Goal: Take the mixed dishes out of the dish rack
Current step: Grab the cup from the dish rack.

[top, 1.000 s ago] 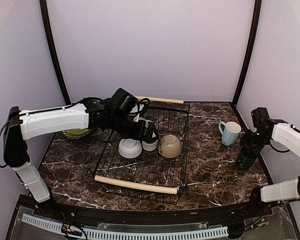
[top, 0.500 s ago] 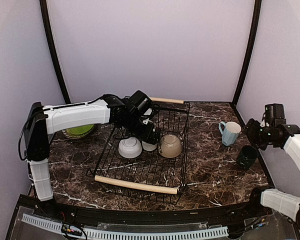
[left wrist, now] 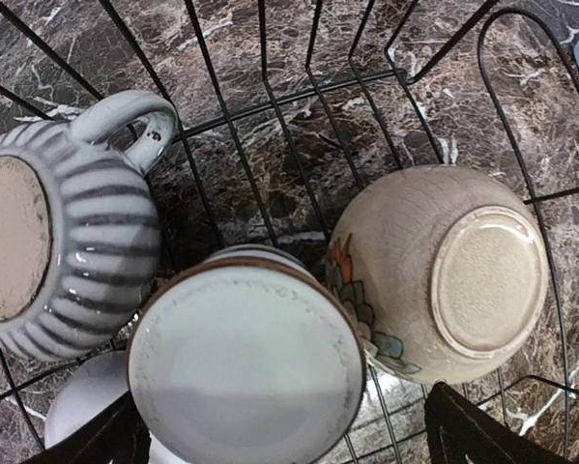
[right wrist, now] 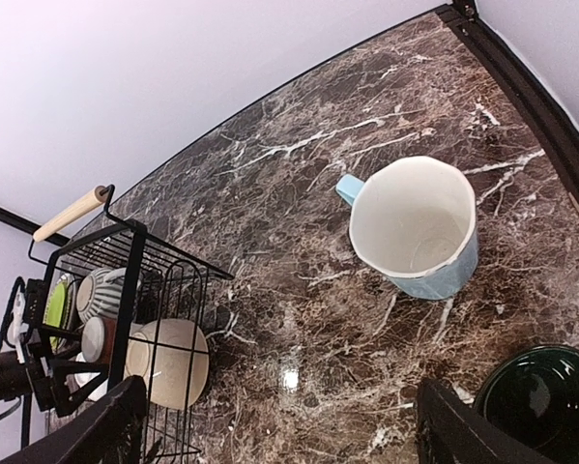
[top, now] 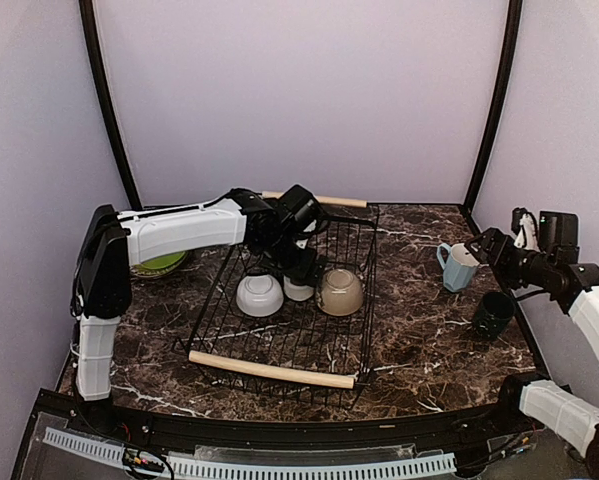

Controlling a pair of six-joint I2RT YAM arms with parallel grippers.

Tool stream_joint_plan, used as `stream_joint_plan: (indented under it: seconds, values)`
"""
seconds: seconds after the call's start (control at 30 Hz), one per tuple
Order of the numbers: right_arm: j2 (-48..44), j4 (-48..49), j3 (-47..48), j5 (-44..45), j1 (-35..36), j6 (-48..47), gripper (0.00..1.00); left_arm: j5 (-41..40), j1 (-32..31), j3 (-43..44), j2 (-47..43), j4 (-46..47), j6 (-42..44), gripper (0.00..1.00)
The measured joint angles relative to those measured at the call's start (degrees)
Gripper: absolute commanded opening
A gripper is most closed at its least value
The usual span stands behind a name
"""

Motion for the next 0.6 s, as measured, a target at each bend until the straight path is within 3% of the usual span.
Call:
stream_joint_plan:
  seconds: [0.2,0.4,0.6]
  values:
    - [0.5,1.2,-1.07,-3.32,0.0,-0.42,0.93,-3.87,0.0,4.31,4.33,-1.99,0.66,0.95]
    - [0.87,2.99,-2.1,-6.88,0.0,-0.37,0.93,-5.81,0.0,6.82,6.64,-2.78,0.81,0.68]
    - [0.85,6.27,-2.51,-12.68,0.07,-0.52,0.93,-6.4,0.04,7.87,6.6,-4.48,0.85,0.53]
